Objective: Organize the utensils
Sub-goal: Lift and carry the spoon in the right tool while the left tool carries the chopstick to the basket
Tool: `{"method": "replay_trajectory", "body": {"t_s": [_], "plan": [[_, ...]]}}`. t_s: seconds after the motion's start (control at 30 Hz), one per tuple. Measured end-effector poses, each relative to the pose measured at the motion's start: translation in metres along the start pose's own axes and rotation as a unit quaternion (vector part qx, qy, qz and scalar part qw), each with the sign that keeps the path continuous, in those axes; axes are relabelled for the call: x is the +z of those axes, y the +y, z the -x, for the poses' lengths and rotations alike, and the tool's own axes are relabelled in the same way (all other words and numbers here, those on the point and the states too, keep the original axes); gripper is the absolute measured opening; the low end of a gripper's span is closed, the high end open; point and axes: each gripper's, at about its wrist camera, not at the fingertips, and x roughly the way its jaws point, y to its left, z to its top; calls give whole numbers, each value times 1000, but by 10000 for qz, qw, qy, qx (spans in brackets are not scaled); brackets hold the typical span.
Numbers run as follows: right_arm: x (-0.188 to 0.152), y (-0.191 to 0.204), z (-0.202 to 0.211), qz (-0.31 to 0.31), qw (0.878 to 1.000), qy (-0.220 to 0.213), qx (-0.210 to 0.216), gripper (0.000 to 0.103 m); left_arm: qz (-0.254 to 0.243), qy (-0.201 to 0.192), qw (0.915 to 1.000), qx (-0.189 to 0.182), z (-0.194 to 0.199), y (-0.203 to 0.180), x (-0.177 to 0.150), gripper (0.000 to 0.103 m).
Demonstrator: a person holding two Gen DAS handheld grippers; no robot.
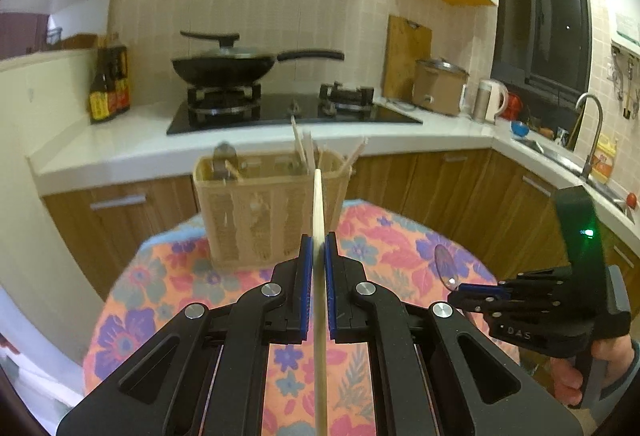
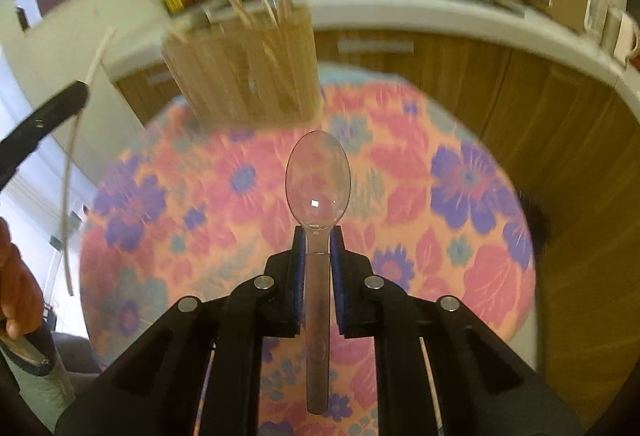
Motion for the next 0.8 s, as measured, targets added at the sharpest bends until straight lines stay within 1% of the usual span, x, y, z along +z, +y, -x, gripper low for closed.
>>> {"method": "replay_trajectory", "body": {"t_s": [0.07, 0.13, 0.17, 0.2, 0.27, 0.3, 0.33, 0.37, 0.43, 0.5, 0.63, 0.73, 0.77, 0.8], "plan": [[8, 3, 13, 36, 9994, -334, 23, 10, 17, -83, 10000, -5, 4, -1, 7, 4], [15, 3, 26, 48, 9980, -612, 131, 10, 35, -148, 9998, -127, 6, 2, 15, 4], [22, 3, 35, 48, 9963, -844, 173, 10, 62, -175, 9995, -256, 6, 5, 17, 4], [27, 4, 41, 52, 9947, -1010, 203, 10, 89, -288, 9980, -552, 8, 12, 21, 4], [37, 2, 49, 43, 9917, -1264, 245, 10, 171, -442, 9958, -779, 9, 22, 27, 4], [43, 2, 52, 29, 9904, -1368, 195, 10, 254, -496, 9949, -846, 9, 28, 31, 4], [51, 3, 52, 18, 9892, -1460, 110, 10, 316, -569, 9942, -861, 9, 33, 35, 4], [56, 3, 53, -3, 9883, -1520, 129, 10, 341, -652, 9937, -848, 9, 37, 38, 4], [71, 2, 51, -63, 9856, -1650, 362, 10, 356, -753, 9931, -820, 7, 42, 47, 4], [85, 3, 48, -73, 9836, -1764, 375, 10, 373, -869, 9921, -821, 1, 48, 57, 4], [120, 9, 43, -30, 9787, -2027, 322, 10, 652, -1147, 9865, -969, -6, 64, 84, 4], [146, 10, 41, 9, 9744, -2221, 353, 10, 686, -1387, 9832, -967, -12, 66, 108, 4], [156, 9, 41, 17, 9716, -2342, 349, 10, 637, -1442, 9832, -923, -16, 62, 116, 4], [167, 9, 41, 36, 9684, -2478, 286, 10, 562, -1506, 9839, -782, -22, 57, 123, 4]]}}
